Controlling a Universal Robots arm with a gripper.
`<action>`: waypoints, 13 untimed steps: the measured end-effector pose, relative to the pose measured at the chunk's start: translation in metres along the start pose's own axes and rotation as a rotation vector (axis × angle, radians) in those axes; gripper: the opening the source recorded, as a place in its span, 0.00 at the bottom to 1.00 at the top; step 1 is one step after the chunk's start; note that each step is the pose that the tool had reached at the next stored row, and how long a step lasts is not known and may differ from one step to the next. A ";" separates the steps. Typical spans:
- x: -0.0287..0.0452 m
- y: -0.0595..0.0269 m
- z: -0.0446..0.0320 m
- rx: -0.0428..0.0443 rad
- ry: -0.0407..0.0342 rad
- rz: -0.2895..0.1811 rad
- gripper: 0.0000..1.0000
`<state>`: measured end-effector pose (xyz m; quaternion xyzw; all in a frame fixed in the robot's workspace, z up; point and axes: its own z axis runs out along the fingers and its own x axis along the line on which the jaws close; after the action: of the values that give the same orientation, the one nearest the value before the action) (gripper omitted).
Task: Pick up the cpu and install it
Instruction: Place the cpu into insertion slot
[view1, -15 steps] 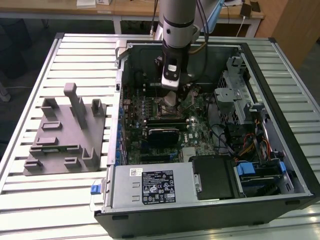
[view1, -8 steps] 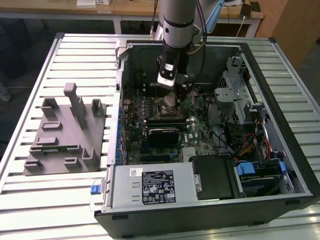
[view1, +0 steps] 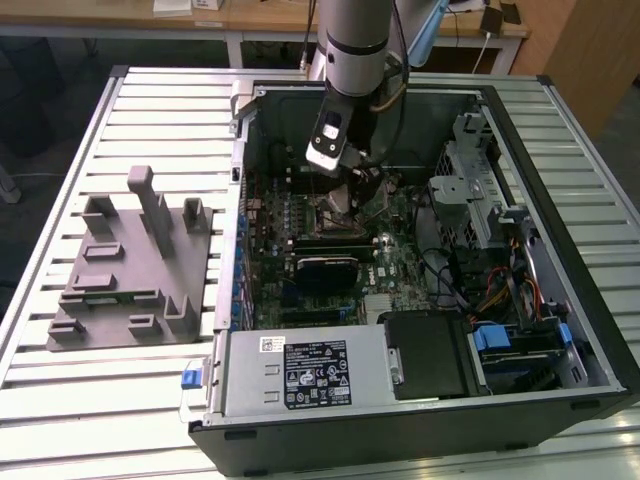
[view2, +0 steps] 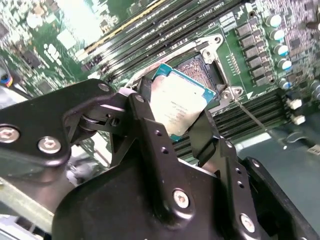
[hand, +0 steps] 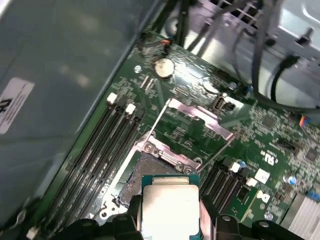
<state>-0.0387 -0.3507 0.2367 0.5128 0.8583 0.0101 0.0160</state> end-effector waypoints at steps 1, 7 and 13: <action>0.0000 0.0000 0.0001 0.0003 -0.0006 0.018 0.54; 0.0000 0.0000 0.0004 0.0022 -0.0043 0.129 0.54; 0.0000 0.0000 0.0010 0.0040 -0.0079 0.236 0.54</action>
<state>-0.0387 -0.3507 0.2357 0.6104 0.7918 0.0082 0.0170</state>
